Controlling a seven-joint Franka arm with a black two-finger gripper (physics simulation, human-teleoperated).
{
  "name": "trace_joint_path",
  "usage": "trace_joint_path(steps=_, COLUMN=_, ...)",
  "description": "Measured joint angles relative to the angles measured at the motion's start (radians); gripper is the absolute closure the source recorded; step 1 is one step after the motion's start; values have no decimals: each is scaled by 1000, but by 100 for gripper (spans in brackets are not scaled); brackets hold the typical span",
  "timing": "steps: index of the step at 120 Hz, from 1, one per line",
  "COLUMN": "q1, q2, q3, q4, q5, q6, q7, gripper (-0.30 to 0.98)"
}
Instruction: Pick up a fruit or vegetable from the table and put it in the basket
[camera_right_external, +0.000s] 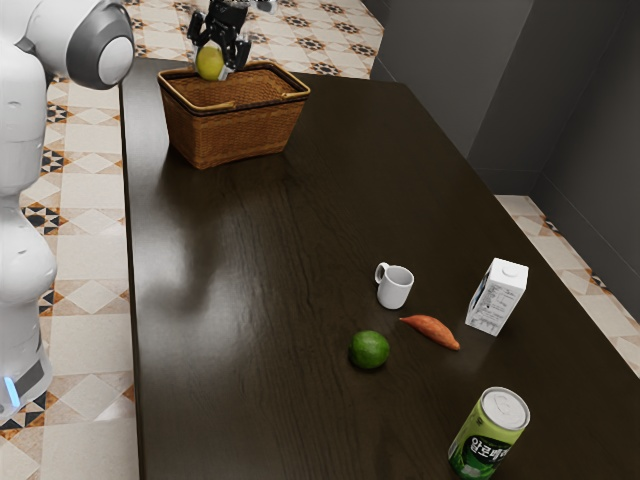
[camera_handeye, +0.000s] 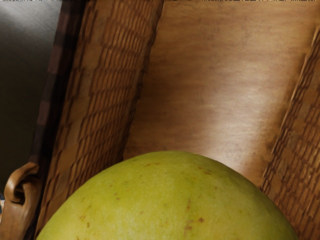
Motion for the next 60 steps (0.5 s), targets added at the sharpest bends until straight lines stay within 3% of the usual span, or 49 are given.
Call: trace_joint_path(steps=60, q1=-4, q2=26, q3=-11, q4=-43, q5=-29, q6=129, q7=3, gripper=26)
